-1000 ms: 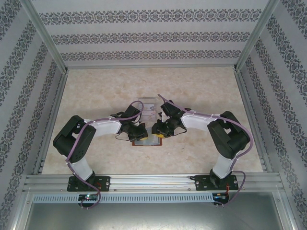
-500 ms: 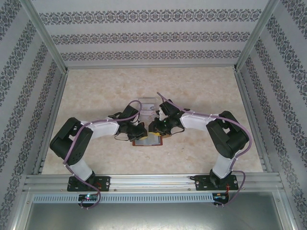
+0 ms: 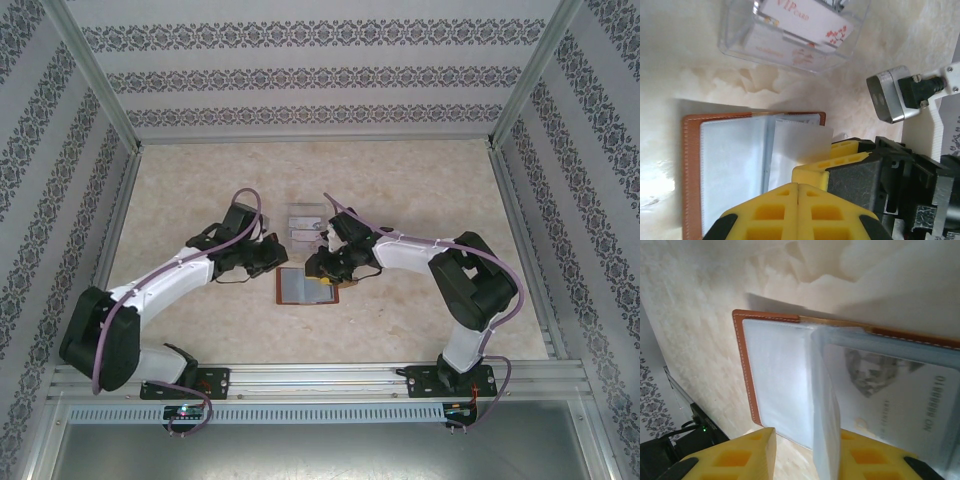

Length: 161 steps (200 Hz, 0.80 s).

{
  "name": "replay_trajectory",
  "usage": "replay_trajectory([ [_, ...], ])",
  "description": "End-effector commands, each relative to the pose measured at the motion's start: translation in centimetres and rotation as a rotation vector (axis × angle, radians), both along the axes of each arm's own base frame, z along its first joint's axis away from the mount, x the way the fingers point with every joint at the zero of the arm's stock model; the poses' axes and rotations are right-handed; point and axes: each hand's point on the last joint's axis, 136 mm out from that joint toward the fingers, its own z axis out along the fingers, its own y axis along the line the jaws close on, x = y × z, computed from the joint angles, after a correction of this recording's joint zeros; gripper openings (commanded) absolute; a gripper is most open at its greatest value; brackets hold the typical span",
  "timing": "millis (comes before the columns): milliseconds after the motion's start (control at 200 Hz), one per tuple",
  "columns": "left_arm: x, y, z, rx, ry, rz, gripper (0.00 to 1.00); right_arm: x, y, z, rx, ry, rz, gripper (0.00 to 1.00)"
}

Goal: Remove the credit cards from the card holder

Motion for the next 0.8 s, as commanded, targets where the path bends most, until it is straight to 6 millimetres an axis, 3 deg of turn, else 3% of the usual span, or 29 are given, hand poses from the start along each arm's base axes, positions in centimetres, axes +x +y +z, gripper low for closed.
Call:
replay_trajectory([
  [0,-0.4,1.8,0.1,0.050,0.009,0.019,0.00,0.2,1.4,0.9,0.031,0.003,0.019,0.35],
  [405,-1.0,2.6,0.2,0.043,0.017,0.031,0.00,-0.4,4.1,1.0,0.033,0.008,0.069,0.42],
  [799,-1.1,2.9,0.0,0.035,0.023,0.029,0.00,-0.4,5.4,-1.2,0.001,0.034,0.076,0.45],
])
